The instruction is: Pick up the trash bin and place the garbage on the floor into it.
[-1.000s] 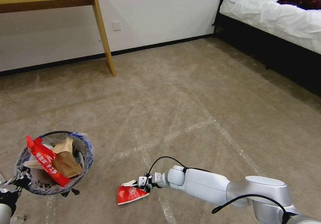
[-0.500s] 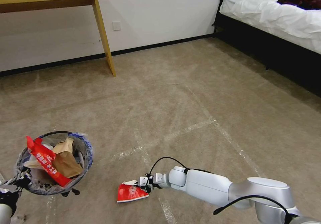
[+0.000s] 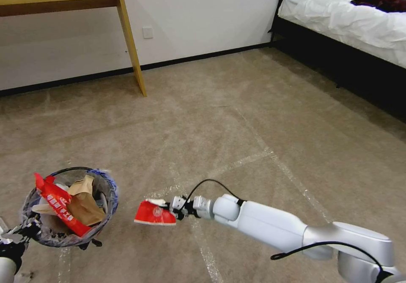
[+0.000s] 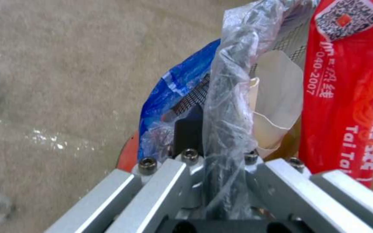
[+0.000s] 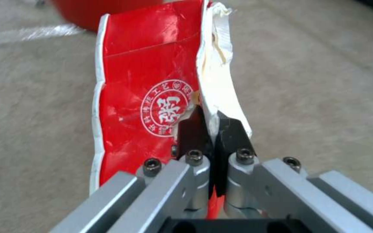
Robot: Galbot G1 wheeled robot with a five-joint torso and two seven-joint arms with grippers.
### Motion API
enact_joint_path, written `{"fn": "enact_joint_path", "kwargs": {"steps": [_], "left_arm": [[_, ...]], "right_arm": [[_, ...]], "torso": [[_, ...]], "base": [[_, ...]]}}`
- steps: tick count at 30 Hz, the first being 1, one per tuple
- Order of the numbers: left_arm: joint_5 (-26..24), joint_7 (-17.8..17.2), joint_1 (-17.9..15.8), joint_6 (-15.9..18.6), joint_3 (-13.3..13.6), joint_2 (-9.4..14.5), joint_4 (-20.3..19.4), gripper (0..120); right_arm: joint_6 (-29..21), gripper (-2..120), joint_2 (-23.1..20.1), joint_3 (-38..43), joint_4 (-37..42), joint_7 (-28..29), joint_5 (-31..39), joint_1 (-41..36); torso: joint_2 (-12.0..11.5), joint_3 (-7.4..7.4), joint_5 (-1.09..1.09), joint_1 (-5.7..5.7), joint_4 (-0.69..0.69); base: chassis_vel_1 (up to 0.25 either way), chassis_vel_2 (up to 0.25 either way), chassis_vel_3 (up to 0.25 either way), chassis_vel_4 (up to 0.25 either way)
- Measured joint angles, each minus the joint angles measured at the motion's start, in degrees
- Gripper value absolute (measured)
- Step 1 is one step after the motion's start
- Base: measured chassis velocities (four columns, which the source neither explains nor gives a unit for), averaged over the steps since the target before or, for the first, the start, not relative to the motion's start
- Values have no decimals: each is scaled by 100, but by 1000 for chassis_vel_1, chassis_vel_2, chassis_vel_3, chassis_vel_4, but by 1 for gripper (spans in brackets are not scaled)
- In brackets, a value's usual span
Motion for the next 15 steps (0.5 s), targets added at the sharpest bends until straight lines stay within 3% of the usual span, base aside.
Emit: {"fn": "enact_joint_path", "kwargs": {"steps": [15], "left_arm": [[-214,-102,-60,128,-16,77,-25,1]], "right_arm": [[-323,0,-594,912,1463,123,495,570]], "torso": [[0,0,0,0,0]], "base": [[0,0,0,0]]}}
